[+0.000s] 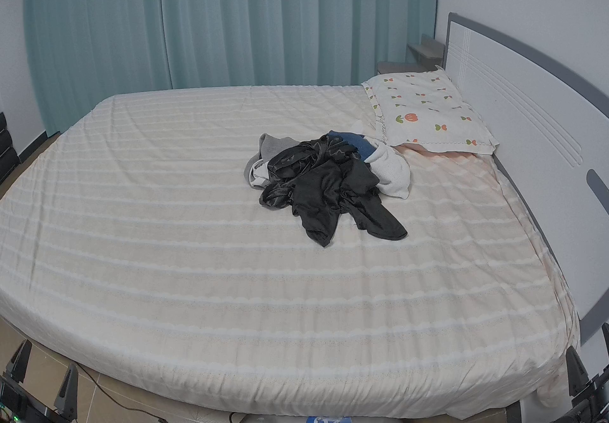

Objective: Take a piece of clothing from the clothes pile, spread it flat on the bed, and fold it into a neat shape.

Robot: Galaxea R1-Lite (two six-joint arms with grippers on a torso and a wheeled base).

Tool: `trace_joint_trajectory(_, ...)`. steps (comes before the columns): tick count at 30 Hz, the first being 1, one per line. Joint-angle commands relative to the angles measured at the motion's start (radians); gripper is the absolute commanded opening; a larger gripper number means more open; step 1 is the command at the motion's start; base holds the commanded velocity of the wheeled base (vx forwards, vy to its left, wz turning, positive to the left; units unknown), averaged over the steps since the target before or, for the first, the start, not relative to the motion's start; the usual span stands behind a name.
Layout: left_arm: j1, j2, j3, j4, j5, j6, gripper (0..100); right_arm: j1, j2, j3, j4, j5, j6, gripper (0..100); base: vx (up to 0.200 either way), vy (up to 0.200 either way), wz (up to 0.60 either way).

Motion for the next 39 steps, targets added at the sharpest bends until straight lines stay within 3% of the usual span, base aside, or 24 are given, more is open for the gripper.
trace_joint_trajectory(1,0.000,-0.007,0.018,0.000,-0.001,0.000,100,0.031,0.112,-0.152,0.016,0.013,0.007,100,0.000,0.000,0.00)
trace_joint_trajectory(4,0.000,-0.007,0.018,0.000,-0.001,0.000,100,0.041,0.140,-0.161,0.019,0.013,-0.008,100,0.000,0.000,0.00)
trace_joint_trajectory(6,0.000,-0.007,0.018,0.000,-0.001,0.000,100,0.061,0.269,-0.195,0.015,0.045,-0.011,100,0.000,0.000,0.00)
trace_joint_trajectory(10,0.000,-0.008,0.018,0.000,-0.001,0.000,100,0.081,0.462,-0.216,-0.025,0.075,0.069,100,0.000,0.000,0.00)
trace_joint_trajectory(12,0.000,-0.008,0.018,0.000,-0.001,0.000,100,0.125,0.640,-0.218,-0.097,0.114,0.105,100,0.000,0.000,0.00)
trace_joint_trajectory(15,0.000,-0.008,0.018,0.000,-0.001,0.000,100,0.131,0.804,-0.238,-0.182,0.119,0.121,100,0.000,0.000,0.00)
trace_joint_trajectory(20,0.000,-0.008,0.018,0.000,-0.001,-0.003,100,0.150,1.244,-0.342,-0.449,0.118,0.168,100,0.000,0.000,0.00)
trace_joint_trajectory(22,0.000,-0.008,0.018,0.000,-0.001,-0.004,100,0.156,1.305,-0.365,-0.482,0.111,0.185,100,0.000,0.000,0.00)
trace_joint_trajectory(25,0.000,-0.008,0.018,0.000,-0.001,-0.008,100,0.183,1.529,-0.463,-0.562,0.098,0.243,100,0.000,0.000,0.00)
trace_joint_trajectory(31,0.000,-0.008,0.018,0.000,-0.001,-0.012,100,0.243,1.964,-0.770,-0.694,-0.050,0.394,100,0.000,0.000,0.00)
trace_joint_trajectory(39,0.001,-0.008,0.018,0.000,0.007,-0.038,100,0.272,2.249,-1.128,-0.668,-0.125,0.414,100,0.000,0.000,0.00)
